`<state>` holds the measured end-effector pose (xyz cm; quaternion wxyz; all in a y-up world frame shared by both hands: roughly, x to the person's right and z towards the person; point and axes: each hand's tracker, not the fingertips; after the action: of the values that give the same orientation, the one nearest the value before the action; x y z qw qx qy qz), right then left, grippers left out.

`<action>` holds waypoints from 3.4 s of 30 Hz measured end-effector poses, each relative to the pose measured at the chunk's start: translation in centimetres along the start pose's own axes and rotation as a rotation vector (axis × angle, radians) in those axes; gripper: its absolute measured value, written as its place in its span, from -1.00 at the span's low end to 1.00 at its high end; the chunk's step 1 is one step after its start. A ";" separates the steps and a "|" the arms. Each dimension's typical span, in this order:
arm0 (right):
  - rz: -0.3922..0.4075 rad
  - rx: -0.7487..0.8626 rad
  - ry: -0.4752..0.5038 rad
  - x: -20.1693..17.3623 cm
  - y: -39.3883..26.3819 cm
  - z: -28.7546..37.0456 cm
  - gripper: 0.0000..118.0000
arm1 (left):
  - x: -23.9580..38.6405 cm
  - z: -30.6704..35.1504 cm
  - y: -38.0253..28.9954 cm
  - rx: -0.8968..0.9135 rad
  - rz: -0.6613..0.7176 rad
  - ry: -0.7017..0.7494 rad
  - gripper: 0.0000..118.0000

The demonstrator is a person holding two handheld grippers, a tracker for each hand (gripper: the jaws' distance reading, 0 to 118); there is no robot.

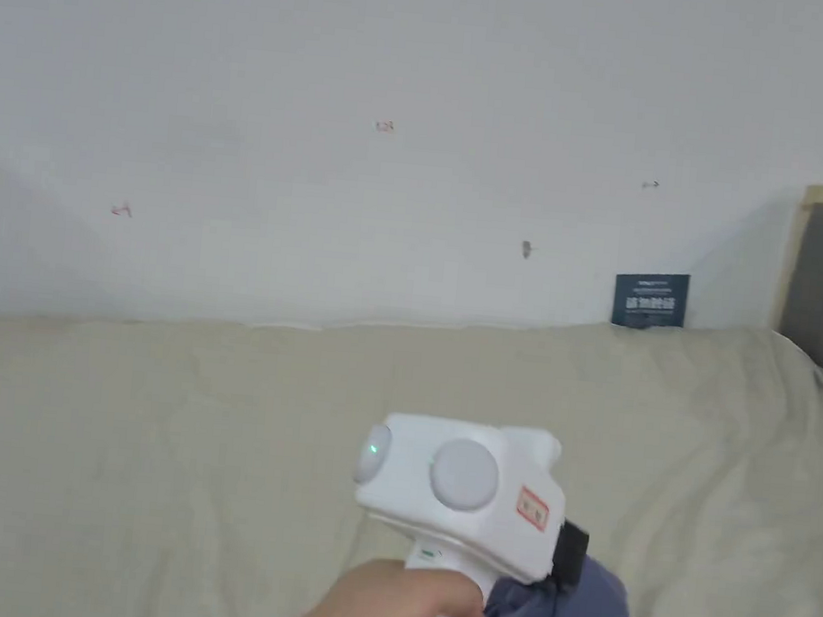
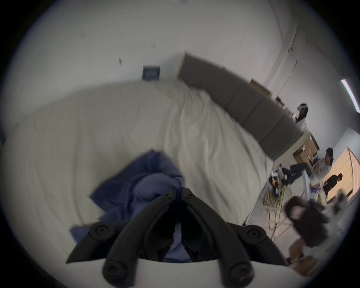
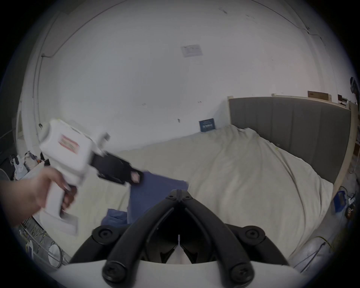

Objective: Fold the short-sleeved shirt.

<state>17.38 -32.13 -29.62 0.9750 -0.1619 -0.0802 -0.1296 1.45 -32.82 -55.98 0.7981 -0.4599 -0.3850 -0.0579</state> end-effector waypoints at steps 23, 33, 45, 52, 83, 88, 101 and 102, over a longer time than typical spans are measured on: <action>-0.026 -0.050 0.005 0.3 -1.1 0.2 -1.00 | -2.8 7.3 -7.8 0.218 0.343 -0.215 0.72; 0.017 0.052 0.025 -2.4 -0.7 2.5 -1.00 | -1.7 23.2 -19.2 0.726 0.197 0.240 -0.45; 0.096 0.302 -0.067 -4.2 -3.9 5.3 -1.00 | -2.2 24.2 -30.3 1.009 0.224 0.725 -1.00; 0.031 0.255 -0.077 -3.3 -4.6 5.5 -1.00 | -2.6 24.8 -30.5 0.993 0.212 0.768 -1.00; -0.078 -0.011 0.007 0.2 -6.1 -0.8 -1.00 | -21.6 0.0 -9.8 -0.132 0.545 0.424 0.97; -0.095 -0.044 0.002 0.6 -6.5 -1.9 -1.00 | -21.3 -1.7 -10.4 -0.266 0.575 0.396 0.80; -0.055 -0.070 0.044 -1.2 -7.1 -2.5 -1.00 | -18.0 1.0 -10.6 -0.262 0.278 0.521 -0.89; -0.051 -0.068 0.045 -1.1 -7.0 -2.5 -1.00 | -17.7 1.2 -10.6 -0.269 0.249 0.505 -0.89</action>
<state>14.62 -39.16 -30.14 0.9668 -0.1900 -0.0579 -0.1608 -16.28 -42.55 -60.12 0.8015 -0.5760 -0.1043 -0.1225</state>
